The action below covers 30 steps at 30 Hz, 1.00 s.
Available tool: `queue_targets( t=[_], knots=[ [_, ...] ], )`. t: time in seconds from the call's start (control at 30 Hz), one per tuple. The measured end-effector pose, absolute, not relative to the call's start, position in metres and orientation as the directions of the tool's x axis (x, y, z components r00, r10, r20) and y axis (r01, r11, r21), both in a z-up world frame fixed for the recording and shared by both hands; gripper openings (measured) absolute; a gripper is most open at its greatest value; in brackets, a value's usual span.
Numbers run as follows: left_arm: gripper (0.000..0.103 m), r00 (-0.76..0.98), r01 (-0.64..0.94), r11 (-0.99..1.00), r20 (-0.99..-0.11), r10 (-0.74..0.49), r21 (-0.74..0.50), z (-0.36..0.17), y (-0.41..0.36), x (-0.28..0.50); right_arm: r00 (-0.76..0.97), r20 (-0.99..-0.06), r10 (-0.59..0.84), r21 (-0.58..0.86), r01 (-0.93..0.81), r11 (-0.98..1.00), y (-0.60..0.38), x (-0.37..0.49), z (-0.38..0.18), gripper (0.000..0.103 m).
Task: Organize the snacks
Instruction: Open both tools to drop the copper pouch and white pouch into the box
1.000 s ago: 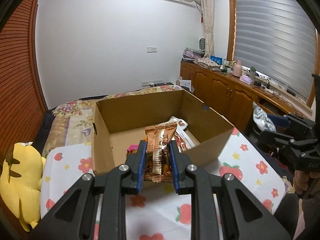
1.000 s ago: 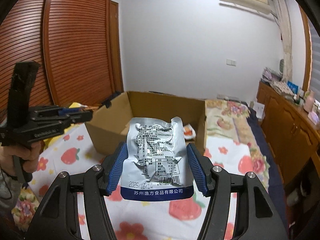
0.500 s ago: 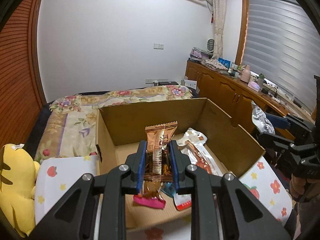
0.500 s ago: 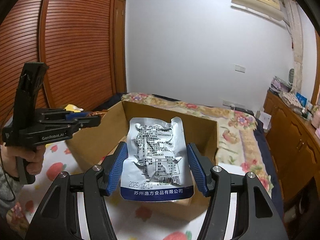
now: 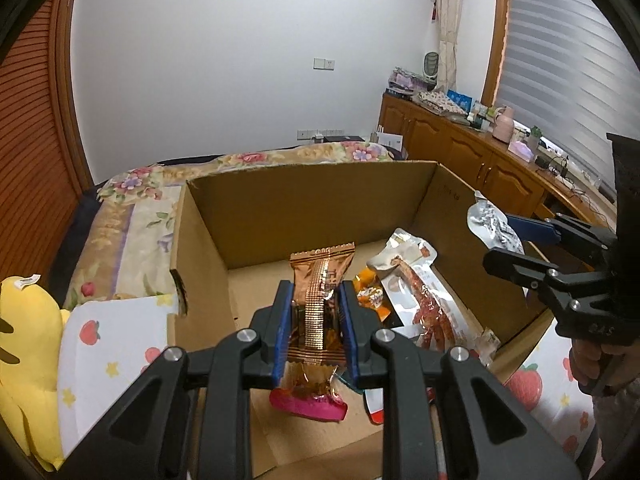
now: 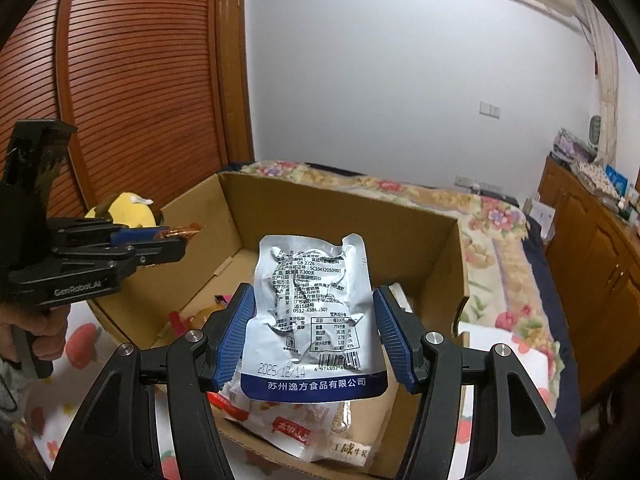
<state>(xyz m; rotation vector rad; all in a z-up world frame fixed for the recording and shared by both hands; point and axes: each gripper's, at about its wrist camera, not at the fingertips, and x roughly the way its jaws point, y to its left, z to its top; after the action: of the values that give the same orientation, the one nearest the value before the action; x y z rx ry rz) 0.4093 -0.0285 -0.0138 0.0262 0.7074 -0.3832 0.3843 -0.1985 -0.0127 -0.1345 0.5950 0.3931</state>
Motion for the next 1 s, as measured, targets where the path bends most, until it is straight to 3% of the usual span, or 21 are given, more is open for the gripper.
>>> queue_targets(
  t=[0.17,0.2,0.23,0.27,0.83,1.0],
  knots=[
    [0.026,0.688,0.348,0.932,-0.649,-0.324,-0.096,-0.016,-0.031,0.408,0.738,-0.595,0.318,0.011,-0.389,0.921,-0.197,0.390,-0.020,0.062],
    [0.033,0.687,0.346,0.933,-0.652,-0.321,-0.096,-0.017,-0.031,0.407,0.733,-0.602,0.318,0.017,-0.386,0.922,-0.196,0.392,-0.021,0.062],
    [0.049,0.688,0.346,0.934,-0.652,-0.320,-0.093,-0.018,-0.032,0.405,0.727,-0.606,0.324,0.030,-0.385,0.922,-0.196,0.393,-0.022,0.062],
    [0.054,0.692,0.347,0.933,-0.646,-0.321,-0.092,-0.017,-0.032,0.403,0.720,-0.610,0.331,0.043,-0.387,0.921,-0.195,0.395,-0.022,0.062],
    [0.061,0.721,0.313,0.948,-0.633,-0.282,-0.066,-0.006,-0.026,0.369,0.683,-0.668,0.294,0.016,-0.382,0.924,-0.184,0.399,-0.028,0.064],
    [0.062,0.735,0.304,0.951,-0.622,-0.268,-0.051,0.006,-0.027,0.352,0.710,-0.644,0.286,0.010,-0.366,0.930,-0.188,0.385,-0.017,0.072]
  ],
)
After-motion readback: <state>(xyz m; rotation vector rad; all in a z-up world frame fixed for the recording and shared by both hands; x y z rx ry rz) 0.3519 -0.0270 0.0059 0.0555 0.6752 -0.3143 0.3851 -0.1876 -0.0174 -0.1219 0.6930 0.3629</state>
